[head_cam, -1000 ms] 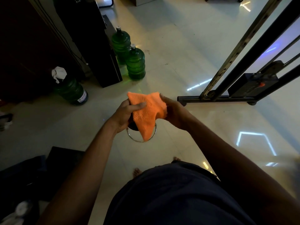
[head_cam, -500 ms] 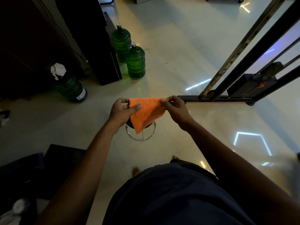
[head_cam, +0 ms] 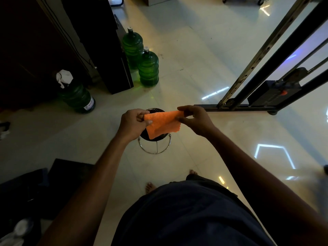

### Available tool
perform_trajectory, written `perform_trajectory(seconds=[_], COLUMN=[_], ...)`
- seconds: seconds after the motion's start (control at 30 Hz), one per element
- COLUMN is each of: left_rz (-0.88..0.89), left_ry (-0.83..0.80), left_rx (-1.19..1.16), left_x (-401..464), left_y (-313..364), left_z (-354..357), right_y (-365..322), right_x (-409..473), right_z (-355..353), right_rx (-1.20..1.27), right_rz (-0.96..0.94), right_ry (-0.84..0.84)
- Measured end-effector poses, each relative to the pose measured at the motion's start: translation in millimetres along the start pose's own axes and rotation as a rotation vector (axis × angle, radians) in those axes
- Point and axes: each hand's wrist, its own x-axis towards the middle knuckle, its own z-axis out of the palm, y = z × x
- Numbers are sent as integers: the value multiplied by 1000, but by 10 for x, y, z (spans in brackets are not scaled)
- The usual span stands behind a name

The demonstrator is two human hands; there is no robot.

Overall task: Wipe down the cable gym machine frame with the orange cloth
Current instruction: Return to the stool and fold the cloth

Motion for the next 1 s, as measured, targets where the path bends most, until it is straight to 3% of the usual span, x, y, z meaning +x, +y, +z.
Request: perform_trajectory(seconds=[0.13,0.27,0.33,0.5,0.6,0.7,0.83,1.0], left_rz=[72,76,11,-81,-104,-186,-354,-484], left_ry=[14,8,-29,-350,-364,-345,-514,-346], left_rx=[150,215,96,-442,-717,-783,-748,-819], left_x=[-44,-41,-22,-33,-58,-63,-93,42], left_y=[22,-14,-43,-46,-16,-61,-288,-489], left_z=[0,-17,-71,-223,-151,-1,183,439], right_y=[-42,-49,-5,-87,-165,-195,-63,214], right_x=[-52,-81,-87,-185,-212,-146,58,441], right_z=[37,55,29,-1,44,144,265,261], right_rx=[-267,-347,-212,276,489,600,640,581], right_rz=[-112,-100,-41,58,121,256,436,622], right_ry=[100,103,88,-71,-100,-90,-126,-340])
